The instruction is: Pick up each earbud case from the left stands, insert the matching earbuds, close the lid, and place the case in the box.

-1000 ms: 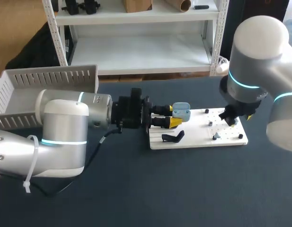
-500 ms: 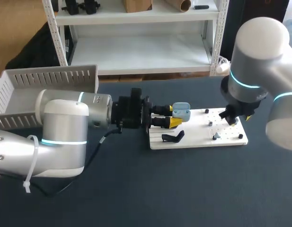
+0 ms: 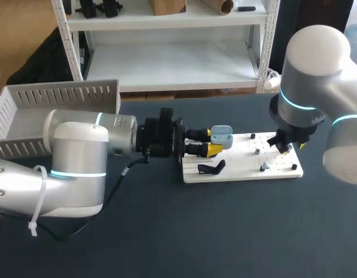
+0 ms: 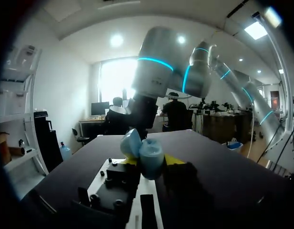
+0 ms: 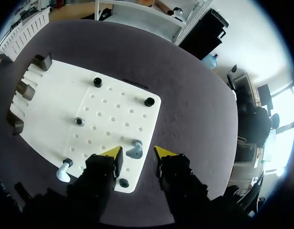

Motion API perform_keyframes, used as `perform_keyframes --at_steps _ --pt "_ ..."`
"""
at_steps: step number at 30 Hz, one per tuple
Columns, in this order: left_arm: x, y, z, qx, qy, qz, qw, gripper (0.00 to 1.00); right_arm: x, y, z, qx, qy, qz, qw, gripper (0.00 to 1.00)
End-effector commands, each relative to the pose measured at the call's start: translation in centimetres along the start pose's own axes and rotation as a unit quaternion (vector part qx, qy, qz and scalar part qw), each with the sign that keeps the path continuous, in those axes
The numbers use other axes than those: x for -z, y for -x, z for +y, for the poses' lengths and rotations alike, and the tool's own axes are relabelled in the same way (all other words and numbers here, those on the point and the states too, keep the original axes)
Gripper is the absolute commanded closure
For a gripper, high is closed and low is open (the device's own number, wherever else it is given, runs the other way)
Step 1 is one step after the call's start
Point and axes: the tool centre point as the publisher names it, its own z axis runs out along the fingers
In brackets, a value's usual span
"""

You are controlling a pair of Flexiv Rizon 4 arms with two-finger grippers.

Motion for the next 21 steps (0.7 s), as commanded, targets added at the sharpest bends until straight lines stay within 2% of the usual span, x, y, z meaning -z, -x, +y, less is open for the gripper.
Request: perform_keyframes --at_steps 1,14,16,21 --pt "0.01 -0.15 0.11 -0.001 -0.001 -0.003 1.0 1.0 -0.1 0.0 0.04 0.0 -0.002 -0.001 1.0 0.62" --pt "0.01 -0.15 0.11 -0.001 -0.001 -0.003 1.0 1.0 -0.25 0.1 0.02 0.002 -0.005 0.002 1.0 0.71" --pt "0.01 -0.15 0.11 -0.001 -0.001 -0.003 1.0 1.0 -0.31 0.12 0.07 0.003 -0.005 0.004 1.0 0.75" --pt "0.01 -0.15 0.11 -0.001 -0.001 -0.003 1.0 1.0 -0.41 0.15 0.14 0.004 -0.004 0.007 1.0 0.97"
